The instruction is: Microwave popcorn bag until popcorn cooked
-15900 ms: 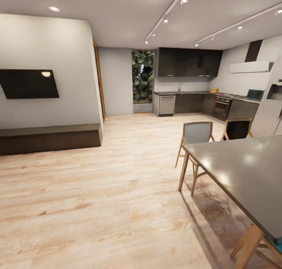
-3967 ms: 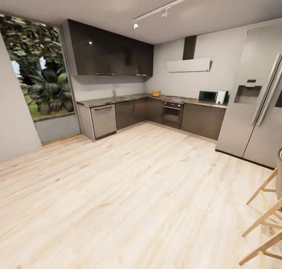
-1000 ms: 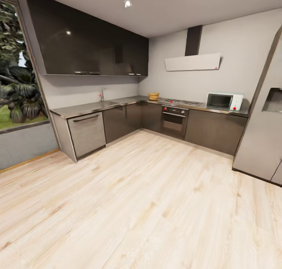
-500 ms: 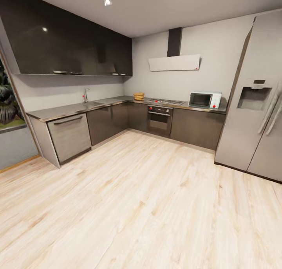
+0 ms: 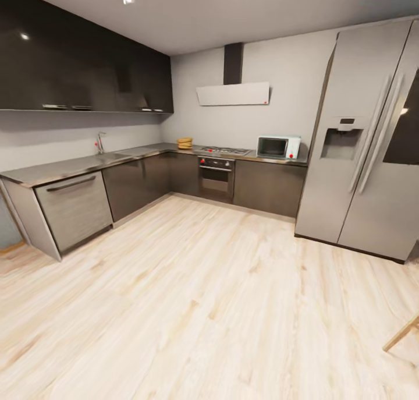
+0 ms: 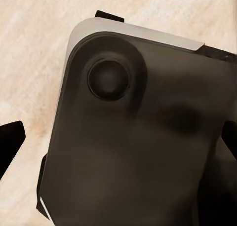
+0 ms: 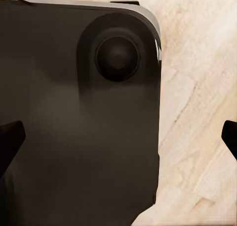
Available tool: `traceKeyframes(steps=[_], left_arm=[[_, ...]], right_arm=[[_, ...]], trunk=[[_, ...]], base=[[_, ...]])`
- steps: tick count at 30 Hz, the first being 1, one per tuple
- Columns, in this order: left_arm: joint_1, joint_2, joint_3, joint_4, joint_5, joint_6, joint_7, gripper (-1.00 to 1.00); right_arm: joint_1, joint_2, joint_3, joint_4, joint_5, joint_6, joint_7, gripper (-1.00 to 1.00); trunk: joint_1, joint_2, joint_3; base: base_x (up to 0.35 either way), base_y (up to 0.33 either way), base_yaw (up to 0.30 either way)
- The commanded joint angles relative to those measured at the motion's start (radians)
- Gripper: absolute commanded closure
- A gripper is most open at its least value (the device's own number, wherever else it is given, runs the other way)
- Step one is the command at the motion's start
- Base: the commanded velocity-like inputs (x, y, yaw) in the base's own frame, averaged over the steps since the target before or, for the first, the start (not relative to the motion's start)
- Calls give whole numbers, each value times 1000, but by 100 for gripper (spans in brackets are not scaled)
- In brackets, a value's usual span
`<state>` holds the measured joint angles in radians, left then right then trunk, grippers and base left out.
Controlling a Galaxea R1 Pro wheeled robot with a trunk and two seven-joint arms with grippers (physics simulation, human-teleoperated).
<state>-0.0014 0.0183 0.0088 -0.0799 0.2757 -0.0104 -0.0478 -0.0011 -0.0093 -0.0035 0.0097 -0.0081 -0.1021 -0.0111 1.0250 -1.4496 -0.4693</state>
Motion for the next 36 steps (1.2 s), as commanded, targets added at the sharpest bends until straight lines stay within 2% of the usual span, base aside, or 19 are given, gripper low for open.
traceKeyframes(steps=[1, 24, 36], left_arm=[[0, 0, 1, 0, 7, -1, -4, -100], [0, 0, 2, -1, 7, -2, -5, -100], [0, 3, -2, 3, 8, 0, -6, -100]], right_arm=[[0, 0, 0, 1, -1, -4, -1, -100], [0, 0, 0, 1, 2, -4, -1, -100], [0, 0, 10, 1, 11, -3, -1, -100]], trunk=[[0, 0, -1], [0, 0, -1], [0, 0, -1]], base=[[0, 0, -248], [5, 0, -230], [297, 0, -5]])
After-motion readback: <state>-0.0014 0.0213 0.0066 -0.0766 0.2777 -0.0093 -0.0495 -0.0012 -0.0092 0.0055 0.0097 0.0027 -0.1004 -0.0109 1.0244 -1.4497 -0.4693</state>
